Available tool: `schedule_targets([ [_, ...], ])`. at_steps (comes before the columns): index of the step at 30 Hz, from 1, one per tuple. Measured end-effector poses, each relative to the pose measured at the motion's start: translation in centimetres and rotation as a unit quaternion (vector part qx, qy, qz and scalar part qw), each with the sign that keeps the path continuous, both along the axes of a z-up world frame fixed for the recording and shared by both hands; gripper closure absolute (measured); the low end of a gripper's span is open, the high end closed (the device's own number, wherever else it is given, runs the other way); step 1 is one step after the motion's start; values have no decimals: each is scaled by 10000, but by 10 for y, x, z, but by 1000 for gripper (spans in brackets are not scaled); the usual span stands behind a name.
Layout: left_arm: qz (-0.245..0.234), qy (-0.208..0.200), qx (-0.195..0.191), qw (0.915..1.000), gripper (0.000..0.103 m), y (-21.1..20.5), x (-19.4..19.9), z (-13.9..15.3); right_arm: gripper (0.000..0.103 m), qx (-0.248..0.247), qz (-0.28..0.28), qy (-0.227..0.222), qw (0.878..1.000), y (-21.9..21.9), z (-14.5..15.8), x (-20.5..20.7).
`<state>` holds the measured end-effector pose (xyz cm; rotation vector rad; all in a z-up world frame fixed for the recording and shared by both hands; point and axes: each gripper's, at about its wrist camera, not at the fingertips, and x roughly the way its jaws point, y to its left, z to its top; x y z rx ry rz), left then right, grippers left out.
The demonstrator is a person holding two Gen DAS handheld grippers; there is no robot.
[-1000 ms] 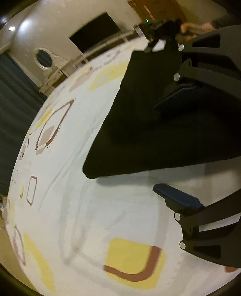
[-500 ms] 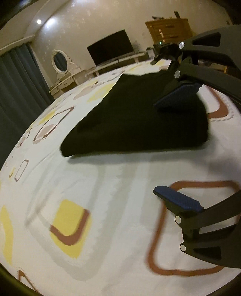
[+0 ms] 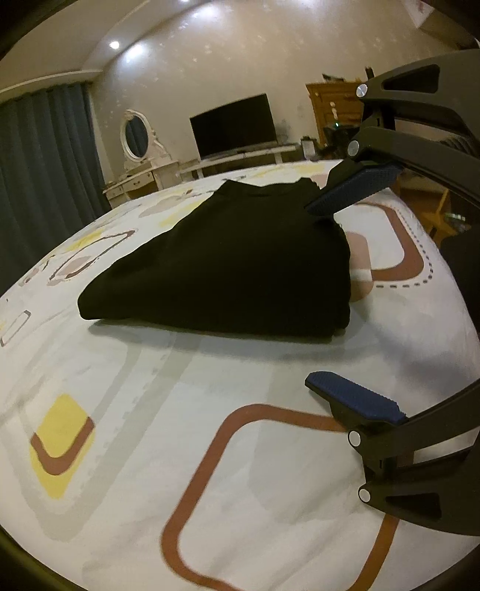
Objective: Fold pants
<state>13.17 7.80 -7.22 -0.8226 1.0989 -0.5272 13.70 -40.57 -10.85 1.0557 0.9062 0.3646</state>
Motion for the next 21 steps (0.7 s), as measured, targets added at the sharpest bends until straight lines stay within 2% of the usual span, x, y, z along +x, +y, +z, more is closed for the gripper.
schedule_targets([
  [6, -19, 27, -36, 10000, 18, -11, 7, -3, 20, -158, 143, 90, 9997, 20, 0, 14],
  [11, -16, 77, -224, 9997, 19, -13, 13, -6, 20, -152, 543, 128, 9983, 57, -3, 37],
  [13, 28, 102, -160, 9998, 24, -16, 16, -7, 20, -218, 571, 150, 9980, 65, -4, 43],
  [14, 56, 129, -42, 9999, 34, -15, 15, -6, 20, -274, 615, 144, 9976, 69, -3, 45],
  [15, 85, 157, 84, 9998, 39, -17, 16, -7, 24, -321, 679, 145, 9971, 72, -3, 46],
  [16, 112, 159, 125, 9997, 41, -16, 16, -8, 43, -449, 817, 239, 9954, 77, -4, 48],
  [17, 130, 155, 175, 9996, 44, -16, 16, -8, 53, -479, 913, 347, 9941, 81, -7, 49],
  [19, 118, 118, 330, 9993, 48, -16, 14, -6, 64, -427, 923, 353, 9942, 82, -8, 50],
  [21, 117, 91, 448, 9989, 51, -16, 13, -4, 67, -324, 889, 346, 9949, 80, -9, 49],
])
